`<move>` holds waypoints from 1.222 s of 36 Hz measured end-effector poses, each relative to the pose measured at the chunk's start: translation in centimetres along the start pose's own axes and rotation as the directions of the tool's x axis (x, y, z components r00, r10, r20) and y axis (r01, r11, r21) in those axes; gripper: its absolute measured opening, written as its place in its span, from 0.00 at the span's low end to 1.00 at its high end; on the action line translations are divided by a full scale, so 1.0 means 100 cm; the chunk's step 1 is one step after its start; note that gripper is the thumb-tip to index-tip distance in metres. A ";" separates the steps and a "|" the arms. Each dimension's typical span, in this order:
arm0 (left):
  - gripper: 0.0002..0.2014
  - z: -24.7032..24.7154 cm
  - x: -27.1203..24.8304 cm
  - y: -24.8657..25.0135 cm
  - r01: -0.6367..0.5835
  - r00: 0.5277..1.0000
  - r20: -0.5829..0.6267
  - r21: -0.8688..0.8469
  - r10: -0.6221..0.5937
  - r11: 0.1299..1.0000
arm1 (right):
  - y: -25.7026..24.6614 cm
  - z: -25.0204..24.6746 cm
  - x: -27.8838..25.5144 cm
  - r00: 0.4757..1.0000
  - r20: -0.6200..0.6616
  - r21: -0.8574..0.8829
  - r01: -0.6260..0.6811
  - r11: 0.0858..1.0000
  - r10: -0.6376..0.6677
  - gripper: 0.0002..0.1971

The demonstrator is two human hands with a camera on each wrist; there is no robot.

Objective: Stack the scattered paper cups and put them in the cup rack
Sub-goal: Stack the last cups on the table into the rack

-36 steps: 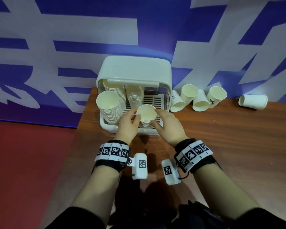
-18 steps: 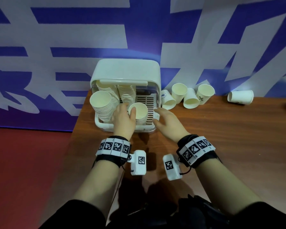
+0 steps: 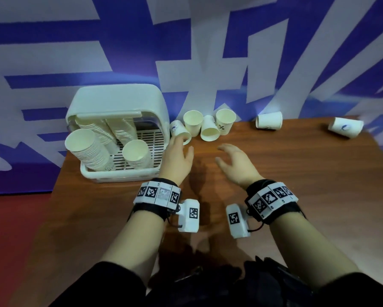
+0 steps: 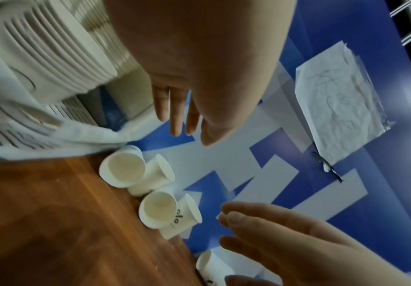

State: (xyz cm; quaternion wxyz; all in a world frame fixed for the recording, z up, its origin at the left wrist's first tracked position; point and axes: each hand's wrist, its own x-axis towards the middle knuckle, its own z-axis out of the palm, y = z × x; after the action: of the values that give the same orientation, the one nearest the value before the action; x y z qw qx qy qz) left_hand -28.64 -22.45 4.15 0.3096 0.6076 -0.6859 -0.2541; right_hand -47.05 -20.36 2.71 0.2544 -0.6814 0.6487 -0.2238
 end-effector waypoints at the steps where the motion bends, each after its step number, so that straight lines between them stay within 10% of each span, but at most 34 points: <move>1: 0.15 0.007 0.000 0.005 0.002 1.000 0.024 -0.012 -0.002 1.000 | 0.008 -0.007 -0.002 1.000 -0.008 -0.001 -0.012 1.000 0.012 0.22; 29: 0.13 0.173 0.042 0.140 -0.049 0.992 0.120 -0.007 0.049 0.999 | 0.189 -0.147 -0.031 0.976 -0.069 0.028 -0.207 0.978 0.208 0.17; 44: 0.22 0.242 0.094 0.183 0.005 0.997 0.079 0.101 -0.013 0.995 | 0.275 -0.207 -0.008 0.842 -0.250 0.295 -0.404 0.866 0.478 0.12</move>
State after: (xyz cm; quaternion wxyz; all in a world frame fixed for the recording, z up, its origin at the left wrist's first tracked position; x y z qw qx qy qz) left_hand -59.42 -30.01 2.09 0.2500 0.6149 -0.7068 -0.2446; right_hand -81.44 -21.53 1.10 0.2698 -0.4335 0.7904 -0.3384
